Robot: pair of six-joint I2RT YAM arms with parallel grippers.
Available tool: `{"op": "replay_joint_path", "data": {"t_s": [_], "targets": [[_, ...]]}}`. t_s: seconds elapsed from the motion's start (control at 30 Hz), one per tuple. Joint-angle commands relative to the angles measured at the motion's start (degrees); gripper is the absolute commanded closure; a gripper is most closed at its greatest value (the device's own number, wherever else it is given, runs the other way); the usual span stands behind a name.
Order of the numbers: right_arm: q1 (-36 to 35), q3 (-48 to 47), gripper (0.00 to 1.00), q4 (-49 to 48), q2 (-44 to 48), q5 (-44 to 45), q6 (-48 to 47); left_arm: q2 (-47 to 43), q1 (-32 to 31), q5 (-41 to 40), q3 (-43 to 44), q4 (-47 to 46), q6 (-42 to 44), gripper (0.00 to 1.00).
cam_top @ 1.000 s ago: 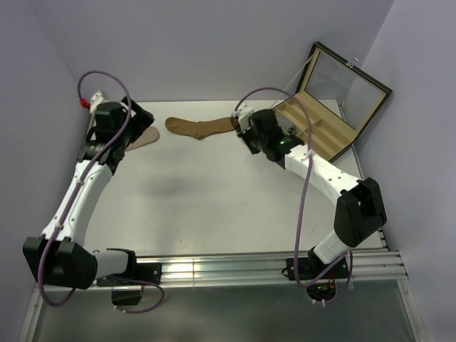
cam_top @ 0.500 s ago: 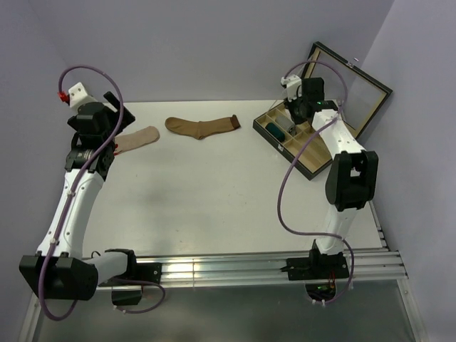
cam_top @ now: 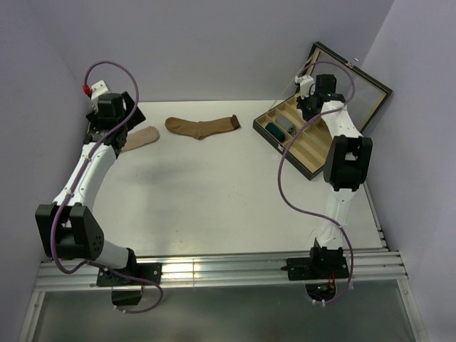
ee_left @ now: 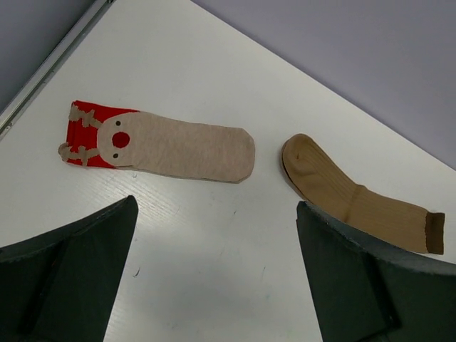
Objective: Roll the socks
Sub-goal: Place the sock in the storage box.
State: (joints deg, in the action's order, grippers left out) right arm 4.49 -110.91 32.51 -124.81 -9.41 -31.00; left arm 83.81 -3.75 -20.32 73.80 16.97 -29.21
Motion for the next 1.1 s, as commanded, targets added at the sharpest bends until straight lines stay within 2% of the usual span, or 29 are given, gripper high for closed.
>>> {"op": "replay_joint_path", "data": {"t_s": [0.0,0.27,0.6,0.63,0.83,0.93,1.07], "targets": [[-0.3,-4.5,1.0,2.0,-2.2,-3.6,-1.9,-2.5,0.3,1.6,-0.3,-2.6,-0.1,0.01],[-0.4,-7.5,1.0,0.7,-7.1,-6.1,-3.9,-4.0,0.3,4.3,-2.3,-3.5,-0.5,0.01],[-1.0,-7.2,1.0,-3.5,-11.5,-4.7,-5.8,-5.2,0.3,5.0,-3.7,-4.1,-0.1,0.01],[-1.0,-7.0,0.92,-3.9,-11.5,-4.9,-5.7,-5.3,0.3,5.1,-3.8,-4.2,-0.1,0.0],[-1.0,-7.3,0.68,-5.8,-12.3,-5.4,-6.2,-5.8,0.3,5.2,-4.1,-4.5,0.1,0.0],[-1.1,-6.5,0.59,-6.1,-11.6,-6.2,-6.6,-5.9,0.3,5.4,-4.4,-4.8,0.2,0.01],[-1.1,-5.5,0.53,-6.6,-10.4,-6.9,-7.0,-6.1,0.3,5.2,-4.5,-4.8,0.4,0.01]]}}
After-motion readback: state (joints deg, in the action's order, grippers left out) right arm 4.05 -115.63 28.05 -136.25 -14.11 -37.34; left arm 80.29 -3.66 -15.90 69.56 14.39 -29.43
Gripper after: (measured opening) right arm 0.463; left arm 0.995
